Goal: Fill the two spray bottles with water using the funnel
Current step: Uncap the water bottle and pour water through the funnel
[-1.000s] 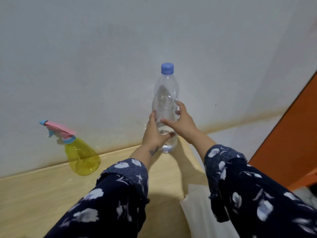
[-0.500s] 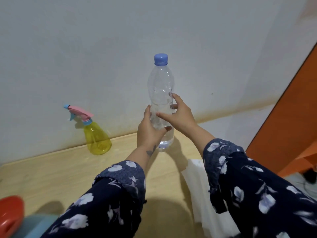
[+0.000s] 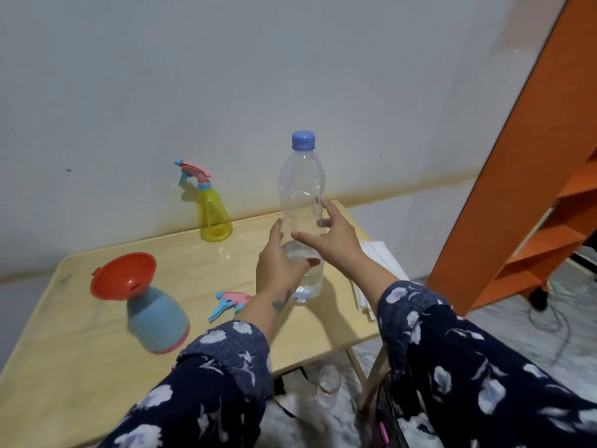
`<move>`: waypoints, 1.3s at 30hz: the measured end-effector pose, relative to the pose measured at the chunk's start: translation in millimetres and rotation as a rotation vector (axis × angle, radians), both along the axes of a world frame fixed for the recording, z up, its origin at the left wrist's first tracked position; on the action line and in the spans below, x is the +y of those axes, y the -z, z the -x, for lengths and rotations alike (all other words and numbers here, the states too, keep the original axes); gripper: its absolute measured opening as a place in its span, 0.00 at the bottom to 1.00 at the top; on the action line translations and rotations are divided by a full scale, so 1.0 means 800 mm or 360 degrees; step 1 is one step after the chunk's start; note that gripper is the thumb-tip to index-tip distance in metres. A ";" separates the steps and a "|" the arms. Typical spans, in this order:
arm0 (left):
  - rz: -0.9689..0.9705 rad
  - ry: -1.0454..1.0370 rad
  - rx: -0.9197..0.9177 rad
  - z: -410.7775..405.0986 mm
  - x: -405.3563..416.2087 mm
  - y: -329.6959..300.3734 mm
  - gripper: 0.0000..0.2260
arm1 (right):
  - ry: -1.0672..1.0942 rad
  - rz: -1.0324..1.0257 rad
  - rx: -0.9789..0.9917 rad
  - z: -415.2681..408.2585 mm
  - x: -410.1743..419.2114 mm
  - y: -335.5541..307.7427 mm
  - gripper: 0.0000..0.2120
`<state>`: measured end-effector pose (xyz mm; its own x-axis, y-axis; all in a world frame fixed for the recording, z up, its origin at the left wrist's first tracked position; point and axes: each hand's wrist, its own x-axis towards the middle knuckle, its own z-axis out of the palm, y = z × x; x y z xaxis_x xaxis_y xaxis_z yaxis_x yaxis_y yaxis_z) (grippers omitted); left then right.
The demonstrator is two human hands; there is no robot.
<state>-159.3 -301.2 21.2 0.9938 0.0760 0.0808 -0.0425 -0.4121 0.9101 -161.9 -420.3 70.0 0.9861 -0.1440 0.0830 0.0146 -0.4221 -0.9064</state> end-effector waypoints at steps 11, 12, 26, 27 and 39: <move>0.0057 0.0072 -0.0028 0.043 0.010 0.002 0.53 | -0.0371 0.0100 0.0195 0.054 -0.004 -0.029 0.43; 0.0086 0.0064 -0.0086 0.043 0.009 -0.008 0.53 | -0.0433 0.0109 0.0232 0.052 -0.010 -0.047 0.43; 0.0179 0.0101 -0.0448 0.035 0.007 -0.082 0.42 | -0.0152 0.1541 -0.0181 0.013 0.035 -0.214 0.19; 0.0187 0.0117 -0.0436 0.033 0.009 -0.082 0.42 | -0.0220 0.1632 -0.0181 0.013 0.036 -0.219 0.17; 0.0207 0.0212 -0.0398 0.028 0.021 -0.081 0.42 | -0.0477 0.1915 -0.0022 0.008 0.042 -0.245 0.25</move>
